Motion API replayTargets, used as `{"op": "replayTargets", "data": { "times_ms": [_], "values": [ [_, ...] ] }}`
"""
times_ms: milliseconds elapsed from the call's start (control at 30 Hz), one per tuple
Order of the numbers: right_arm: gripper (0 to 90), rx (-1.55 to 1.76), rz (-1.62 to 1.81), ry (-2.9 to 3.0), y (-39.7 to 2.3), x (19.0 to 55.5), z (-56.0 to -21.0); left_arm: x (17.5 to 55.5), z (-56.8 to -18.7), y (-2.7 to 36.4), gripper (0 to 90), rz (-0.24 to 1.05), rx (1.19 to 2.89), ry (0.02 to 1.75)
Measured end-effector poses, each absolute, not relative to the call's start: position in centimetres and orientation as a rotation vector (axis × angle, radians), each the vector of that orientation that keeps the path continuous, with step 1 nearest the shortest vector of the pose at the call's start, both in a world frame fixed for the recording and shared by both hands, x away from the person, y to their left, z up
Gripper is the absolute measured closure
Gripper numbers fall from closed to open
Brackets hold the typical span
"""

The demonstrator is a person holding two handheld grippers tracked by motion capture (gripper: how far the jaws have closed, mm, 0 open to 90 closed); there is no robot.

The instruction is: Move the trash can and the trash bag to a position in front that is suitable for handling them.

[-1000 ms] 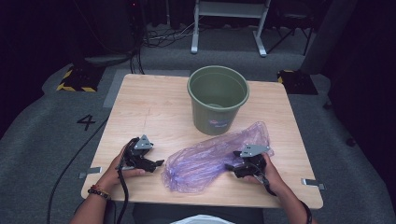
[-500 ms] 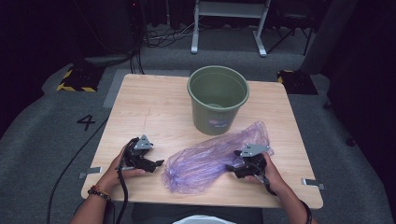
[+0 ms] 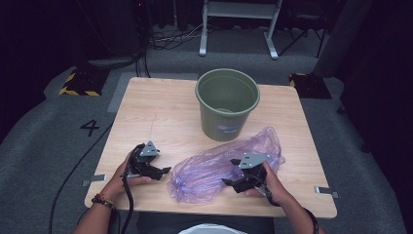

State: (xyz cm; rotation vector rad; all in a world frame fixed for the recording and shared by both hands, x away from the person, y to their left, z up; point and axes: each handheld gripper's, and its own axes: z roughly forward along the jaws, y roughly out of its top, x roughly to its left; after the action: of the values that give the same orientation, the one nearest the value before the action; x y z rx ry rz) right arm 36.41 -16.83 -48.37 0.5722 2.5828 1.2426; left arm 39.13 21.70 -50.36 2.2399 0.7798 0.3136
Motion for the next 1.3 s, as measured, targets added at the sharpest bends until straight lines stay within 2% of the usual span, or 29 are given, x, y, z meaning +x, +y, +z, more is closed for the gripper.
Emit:
{"op": "replayTargets", "data": {
  "times_ms": [167, 300, 433, 567, 633, 667, 700, 1000, 1133, 1233, 1267, 1300],
  "values": [
    [21.0, 0.552, 1.187, 2.609, -16.1, 36.5, -49.5, 39.2, -50.4, 21.7, 14.8, 0.318, 2.241, 0.774],
    [25.3, 0.553, 1.191, 2.621, -15.7, 36.6, -50.1, 39.2, -50.4, 21.7, 14.8, 0.319, 2.242, 0.774],
    [42.0, 0.556, 1.197, 2.634, -15.7, 36.8, -50.2, 39.2, -50.4, 21.7, 14.8, 0.319, 2.242, 0.775],
    [65.8, 0.578, 1.175, 2.629, -16.6, 37.3, -49.9, 39.1, -50.4, 21.7, 14.8, 0.316, 2.241, 0.778],
    [72.3, 0.590, 1.165, 2.619, -17.0, 37.4, -49.9, 39.1, -50.4, 21.7, 14.9, 0.316, 2.241, 0.777],
    [72.3, 0.590, 1.165, 2.619, -17.0, 37.4, -49.9, 39.1, -50.4, 21.7, 14.8, 0.316, 2.241, 0.777],
    [79.2, 0.611, 1.149, 2.600, -17.6, 37.6, -49.8, 39.1, -50.4, 21.7, 14.9, 0.316, 2.241, 0.777],
    [81.1, 0.820, 1.071, 2.490, -21.4, 38.8, -49.7, 39.1, -50.4, 21.7, 14.8, 0.315, 2.240, 0.778],
    [78.7, 0.897, 1.049, 2.446, -22.8, 39.1, -49.6, 39.1, -50.4, 21.7, 14.8, 0.317, 2.241, 0.777],
    [61.2, 0.909, 1.041, 2.418, -24.1, 38.8, -49.5, 39.1, -50.4, 21.7, 14.8, 0.314, 2.240, 0.779],
    [61.2, 0.909, 1.041, 2.418, -24.1, 38.8, -49.5, 39.1, -50.4, 21.7, 14.9, 0.314, 2.240, 0.779],
    [55.5, 0.901, 1.042, 2.419, -24.2, 38.6, -49.4, 39.1, -50.4, 21.7, 14.9, 0.315, 2.241, 0.777]
  ]
}}
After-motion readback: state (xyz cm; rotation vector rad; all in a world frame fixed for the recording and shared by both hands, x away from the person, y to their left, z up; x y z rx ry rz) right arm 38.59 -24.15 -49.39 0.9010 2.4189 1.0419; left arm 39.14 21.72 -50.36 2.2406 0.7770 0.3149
